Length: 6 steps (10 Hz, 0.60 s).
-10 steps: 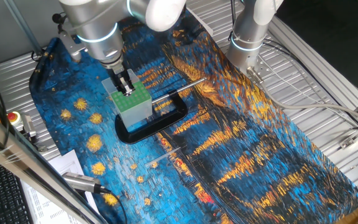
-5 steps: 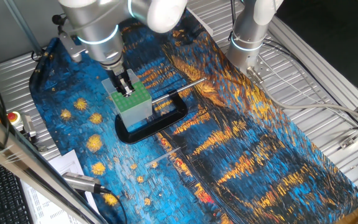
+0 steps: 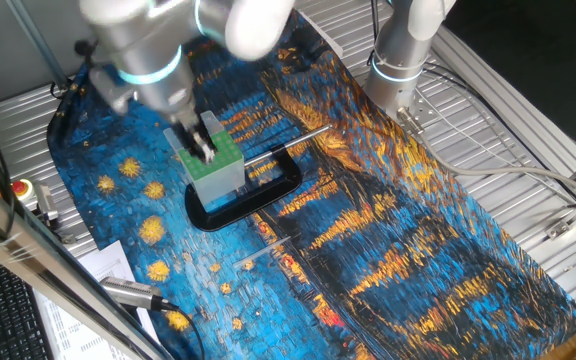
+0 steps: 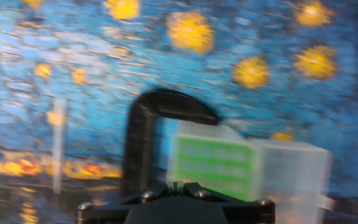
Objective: Insert a large pipette tip into the holder for large pipette tips
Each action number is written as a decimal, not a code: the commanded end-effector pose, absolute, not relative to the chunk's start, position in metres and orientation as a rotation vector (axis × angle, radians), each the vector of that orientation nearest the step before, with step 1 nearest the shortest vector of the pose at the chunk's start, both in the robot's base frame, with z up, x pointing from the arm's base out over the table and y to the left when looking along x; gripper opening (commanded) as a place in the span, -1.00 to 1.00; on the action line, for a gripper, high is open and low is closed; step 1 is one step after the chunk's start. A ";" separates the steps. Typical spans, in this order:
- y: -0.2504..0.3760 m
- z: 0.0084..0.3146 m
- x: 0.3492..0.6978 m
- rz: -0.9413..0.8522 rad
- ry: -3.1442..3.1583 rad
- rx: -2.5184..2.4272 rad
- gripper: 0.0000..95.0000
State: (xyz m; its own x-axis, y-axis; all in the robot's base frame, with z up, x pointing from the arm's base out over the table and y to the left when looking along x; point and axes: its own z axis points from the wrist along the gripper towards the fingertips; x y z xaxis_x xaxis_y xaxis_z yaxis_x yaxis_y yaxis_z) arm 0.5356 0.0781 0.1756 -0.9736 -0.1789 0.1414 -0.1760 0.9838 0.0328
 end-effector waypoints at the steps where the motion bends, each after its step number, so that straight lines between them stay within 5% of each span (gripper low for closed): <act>1: 0.121 0.168 0.532 -0.023 -3.011 0.162 -1.00; 6: 0.150 0.160 0.526 -0.012 -2.992 0.230 -1.00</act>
State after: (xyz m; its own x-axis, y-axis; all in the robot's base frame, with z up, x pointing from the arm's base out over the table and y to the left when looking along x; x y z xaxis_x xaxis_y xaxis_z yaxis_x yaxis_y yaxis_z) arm 0.5265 0.1504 0.1602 -0.9909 -0.0728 0.1130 -0.0732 0.9973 -0.0002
